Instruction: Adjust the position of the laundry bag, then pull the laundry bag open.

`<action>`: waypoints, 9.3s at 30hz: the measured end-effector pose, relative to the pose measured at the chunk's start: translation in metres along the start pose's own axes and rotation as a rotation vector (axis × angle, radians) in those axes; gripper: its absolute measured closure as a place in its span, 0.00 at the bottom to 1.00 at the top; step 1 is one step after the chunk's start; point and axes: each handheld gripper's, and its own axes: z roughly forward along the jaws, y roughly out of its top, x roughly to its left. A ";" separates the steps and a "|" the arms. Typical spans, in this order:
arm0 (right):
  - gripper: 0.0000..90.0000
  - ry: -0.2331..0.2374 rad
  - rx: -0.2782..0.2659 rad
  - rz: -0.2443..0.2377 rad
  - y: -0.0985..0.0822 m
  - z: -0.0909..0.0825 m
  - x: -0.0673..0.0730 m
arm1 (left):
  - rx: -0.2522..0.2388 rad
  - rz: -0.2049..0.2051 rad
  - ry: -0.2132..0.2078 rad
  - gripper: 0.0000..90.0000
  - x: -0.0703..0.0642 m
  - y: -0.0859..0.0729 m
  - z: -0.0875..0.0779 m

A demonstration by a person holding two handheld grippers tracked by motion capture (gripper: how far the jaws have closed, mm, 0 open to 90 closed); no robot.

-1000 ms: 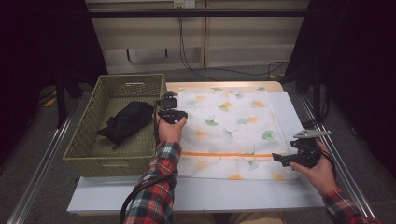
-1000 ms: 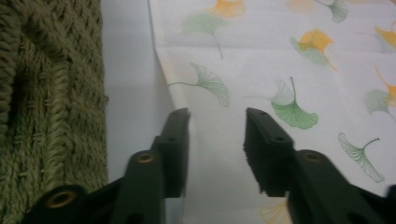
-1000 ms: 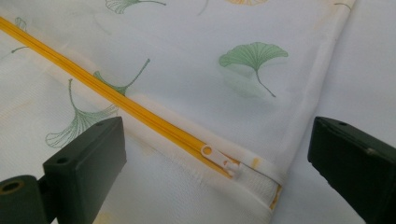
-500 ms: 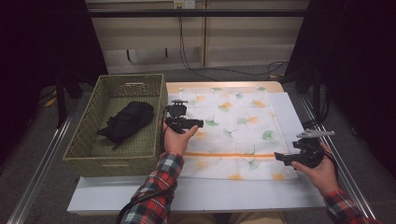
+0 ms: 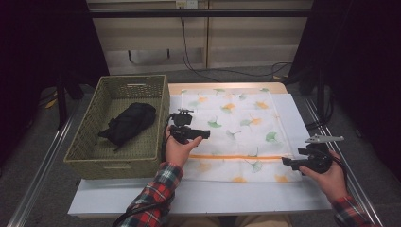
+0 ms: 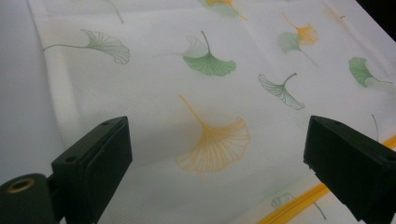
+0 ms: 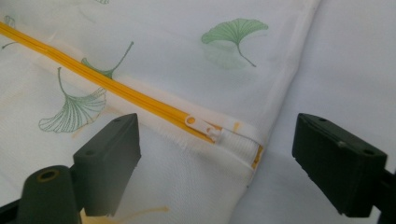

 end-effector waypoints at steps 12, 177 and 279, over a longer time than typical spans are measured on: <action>0.34 -0.027 0.019 -0.018 -0.011 -0.004 -0.003 | -0.004 0.021 -0.032 0.07 -0.004 -0.001 0.000; 0.99 0.285 -0.102 0.285 0.008 -0.014 0.002 | 0.142 0.250 -0.411 0.35 -0.105 -0.004 0.043; 0.99 0.279 -0.113 0.256 0.008 -0.015 0.001 | 0.173 0.280 -0.575 0.95 -0.161 0.007 0.092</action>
